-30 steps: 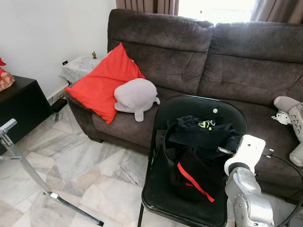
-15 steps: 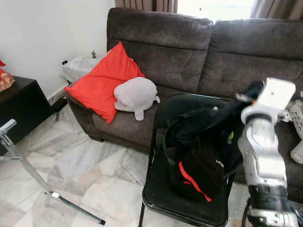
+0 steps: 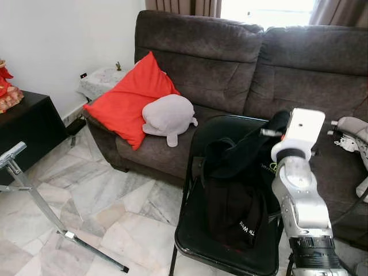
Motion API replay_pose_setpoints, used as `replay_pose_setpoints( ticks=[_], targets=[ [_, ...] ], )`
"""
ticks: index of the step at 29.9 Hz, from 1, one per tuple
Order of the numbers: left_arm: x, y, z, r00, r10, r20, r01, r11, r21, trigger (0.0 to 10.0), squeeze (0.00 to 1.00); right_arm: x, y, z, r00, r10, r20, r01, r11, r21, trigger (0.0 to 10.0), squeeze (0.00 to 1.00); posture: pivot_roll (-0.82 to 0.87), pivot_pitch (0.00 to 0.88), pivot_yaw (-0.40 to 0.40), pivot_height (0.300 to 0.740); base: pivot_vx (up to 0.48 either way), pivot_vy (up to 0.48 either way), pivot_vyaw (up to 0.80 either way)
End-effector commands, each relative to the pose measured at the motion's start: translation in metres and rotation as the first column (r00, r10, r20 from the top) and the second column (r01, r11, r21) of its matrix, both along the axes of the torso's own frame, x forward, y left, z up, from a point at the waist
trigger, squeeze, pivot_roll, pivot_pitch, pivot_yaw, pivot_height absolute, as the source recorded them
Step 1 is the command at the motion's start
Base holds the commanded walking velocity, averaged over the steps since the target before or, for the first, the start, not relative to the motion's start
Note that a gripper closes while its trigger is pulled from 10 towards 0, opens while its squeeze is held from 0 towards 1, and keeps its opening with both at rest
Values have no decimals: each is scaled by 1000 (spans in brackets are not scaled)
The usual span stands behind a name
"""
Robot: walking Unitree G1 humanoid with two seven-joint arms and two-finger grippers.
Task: Hang hanger
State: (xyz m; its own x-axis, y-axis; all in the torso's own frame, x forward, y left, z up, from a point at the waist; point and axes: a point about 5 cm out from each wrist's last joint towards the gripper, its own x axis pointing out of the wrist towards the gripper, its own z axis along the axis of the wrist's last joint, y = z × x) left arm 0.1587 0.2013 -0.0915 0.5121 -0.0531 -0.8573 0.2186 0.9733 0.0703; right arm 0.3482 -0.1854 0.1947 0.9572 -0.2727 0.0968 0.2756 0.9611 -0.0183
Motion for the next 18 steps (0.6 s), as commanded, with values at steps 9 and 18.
replay_pose_setpoints(
  ticks=[9, 18],
  targets=[
    [-7, 4, -3, 1000, -3, -29, 3, 1000, 16, 10000, 0, 1, 28, 3, 985, 169, 22, -167, 983, -74, 10000, 0, 92, 0, 41, 740, 0, 0, 278],
    [-8, 3, -3, 999, -4, -34, 5, 1000, 18, 10000, 0, -1, 44, 2, 964, 267, 21, -260, 953, -155, 10000, 0, 91, 0, 37, 740, 0, 0, 800]
  ],
)
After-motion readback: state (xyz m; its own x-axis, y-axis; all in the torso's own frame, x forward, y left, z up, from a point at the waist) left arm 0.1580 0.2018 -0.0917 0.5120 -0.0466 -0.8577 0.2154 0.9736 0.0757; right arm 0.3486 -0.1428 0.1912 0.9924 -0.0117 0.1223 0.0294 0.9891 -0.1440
